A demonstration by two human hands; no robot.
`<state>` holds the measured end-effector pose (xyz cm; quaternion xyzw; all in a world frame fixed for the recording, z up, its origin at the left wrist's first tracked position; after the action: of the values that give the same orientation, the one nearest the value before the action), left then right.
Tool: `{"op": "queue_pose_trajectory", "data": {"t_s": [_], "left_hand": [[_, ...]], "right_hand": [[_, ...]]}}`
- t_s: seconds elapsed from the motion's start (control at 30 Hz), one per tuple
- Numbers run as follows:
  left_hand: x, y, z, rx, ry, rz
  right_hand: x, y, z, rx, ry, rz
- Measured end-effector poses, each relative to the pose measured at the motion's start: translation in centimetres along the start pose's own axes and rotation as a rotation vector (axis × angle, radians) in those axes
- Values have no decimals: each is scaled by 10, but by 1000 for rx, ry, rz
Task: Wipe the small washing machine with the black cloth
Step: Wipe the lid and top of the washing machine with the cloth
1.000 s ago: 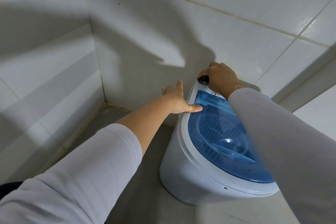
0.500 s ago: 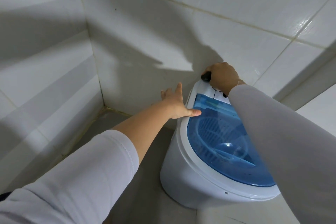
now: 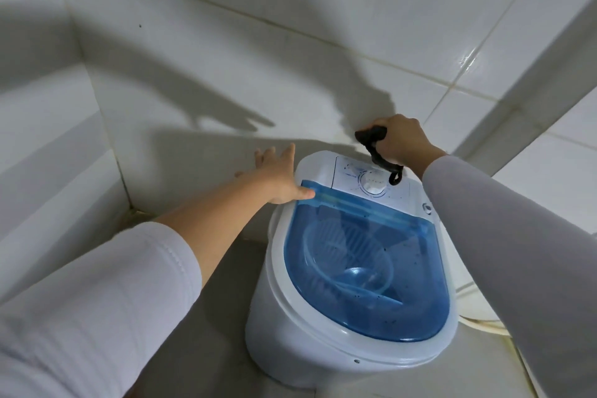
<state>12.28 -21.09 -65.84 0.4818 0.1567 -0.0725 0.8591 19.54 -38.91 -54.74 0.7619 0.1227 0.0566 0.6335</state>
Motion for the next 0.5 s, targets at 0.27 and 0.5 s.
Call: {"op": "queue_pose_trajectory", "data": {"t_s": [0.27,0.5], "left_hand": [[3,-4,-7,-34,-6,6],[2,-5,-10,-52,-9,11]], "right_hand": [[5,-26,-9,-89,-33,-59],[7,-33,-21,-171,-49,-35]]}}
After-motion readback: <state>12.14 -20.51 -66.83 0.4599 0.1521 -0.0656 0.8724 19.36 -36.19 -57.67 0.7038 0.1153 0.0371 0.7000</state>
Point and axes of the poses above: each hand's wrist, its own x-axis towards the middle knuckle, its own y-axis out of the back of the hand, z = x × y, the point moved 6 cm from there along x, towards the middle knuckle, and after that the axes turned 8 degrees about -z, right-handed, at the moved point
